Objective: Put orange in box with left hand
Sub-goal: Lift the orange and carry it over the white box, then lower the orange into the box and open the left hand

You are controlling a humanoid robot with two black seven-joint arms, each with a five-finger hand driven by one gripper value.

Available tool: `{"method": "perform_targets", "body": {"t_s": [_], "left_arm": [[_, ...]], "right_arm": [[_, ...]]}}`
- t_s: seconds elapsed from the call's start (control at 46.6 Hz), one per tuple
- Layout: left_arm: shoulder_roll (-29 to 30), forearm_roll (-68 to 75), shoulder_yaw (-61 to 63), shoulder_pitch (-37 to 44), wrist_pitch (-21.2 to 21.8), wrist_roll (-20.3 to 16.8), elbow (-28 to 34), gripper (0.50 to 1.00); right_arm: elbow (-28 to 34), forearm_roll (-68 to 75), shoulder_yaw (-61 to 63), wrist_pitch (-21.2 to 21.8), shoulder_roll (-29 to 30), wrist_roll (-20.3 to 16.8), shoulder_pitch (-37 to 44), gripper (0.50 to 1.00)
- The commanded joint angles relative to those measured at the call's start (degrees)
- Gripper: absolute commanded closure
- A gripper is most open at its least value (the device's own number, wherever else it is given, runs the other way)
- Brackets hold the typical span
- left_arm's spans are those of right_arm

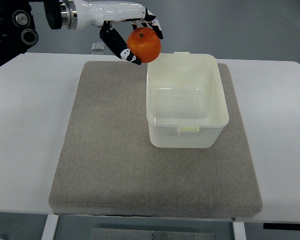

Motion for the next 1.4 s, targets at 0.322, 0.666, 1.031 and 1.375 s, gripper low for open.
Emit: {"method": "perform_targets", "body": {"t_s": [0.322,0.666,1.031,1.375], "left_arm": [[-10.88,9.11,5.39,-1.33,0.14,0.53,2.2,1.0],[-17.48,13.15,7.41,0.34,1.28,0.97,6.59,1.0],[-21.17,13.51,7.41,3.51,5.94,1.06,10.11,0.688],[-21.26,12.89,7.41,5.62,6.55,1.15,10.72,0.508]], "right_arm": [[0.0,0.0,0.0,-0.01,0.0,0.0,0.0,0.574],[0.0,0.0,0.0,-0.01,0.0,0.0,0.0,0.574],[0.0,0.0,0.0,-0.01,0.0,0.0,0.0,0.574],[0.0,0.0,0.0,-0.01,0.0,0.0,0.0,0.574]]}}
